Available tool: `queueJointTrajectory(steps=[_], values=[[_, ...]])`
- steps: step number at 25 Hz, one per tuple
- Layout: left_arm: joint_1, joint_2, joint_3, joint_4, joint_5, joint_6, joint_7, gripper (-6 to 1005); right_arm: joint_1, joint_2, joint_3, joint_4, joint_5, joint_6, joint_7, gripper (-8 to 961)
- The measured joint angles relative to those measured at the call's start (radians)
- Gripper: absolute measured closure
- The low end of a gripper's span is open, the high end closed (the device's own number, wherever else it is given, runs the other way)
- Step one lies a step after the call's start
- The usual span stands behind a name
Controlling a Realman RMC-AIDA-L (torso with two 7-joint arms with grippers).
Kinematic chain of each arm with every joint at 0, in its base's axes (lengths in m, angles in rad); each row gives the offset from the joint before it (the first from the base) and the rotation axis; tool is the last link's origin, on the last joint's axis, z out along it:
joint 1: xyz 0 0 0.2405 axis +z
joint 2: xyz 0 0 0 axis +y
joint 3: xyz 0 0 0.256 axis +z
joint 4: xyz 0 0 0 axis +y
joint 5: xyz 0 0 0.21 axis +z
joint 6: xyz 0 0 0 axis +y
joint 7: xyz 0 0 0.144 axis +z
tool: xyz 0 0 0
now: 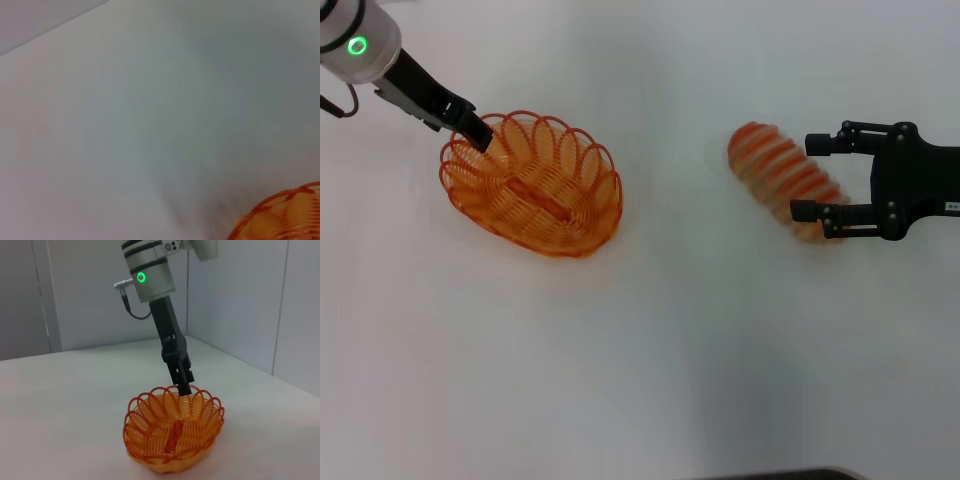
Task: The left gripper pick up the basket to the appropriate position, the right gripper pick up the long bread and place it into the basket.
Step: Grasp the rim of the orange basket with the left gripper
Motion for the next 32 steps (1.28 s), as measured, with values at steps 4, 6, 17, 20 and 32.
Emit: queueJointTrajectory(steps=[4,6,17,20,32], values=[[0.001,-0.001,0.008,-0.017,0.000,-0.021,0.000,338,-0.001,0.000,0.001,0.000,0.000,-0.001,0.000,133],[0.001,-0.001,0.012,-0.021,0.000,-0.031,0.000,338,-0.002,0.000,0.001,0.000,0.000,-0.001,0.000,133],[0.003,-0.002,0.021,-0.047,0.000,-0.064,0.000,337,-0.007,0.000,0.004,0.000,0.006,-0.002,0.000,133],[0.002,-0.003,0.034,-0.061,0.000,-0.072,0.000,337,-0.006,0.000,0.004,0.000,0.007,-0.002,0.001,133],[0.009,-0.011,0.034,-0.075,0.000,-0.082,0.000,369,-0.006,0.001,0.004,-0.002,0.007,-0.002,0.003,133]])
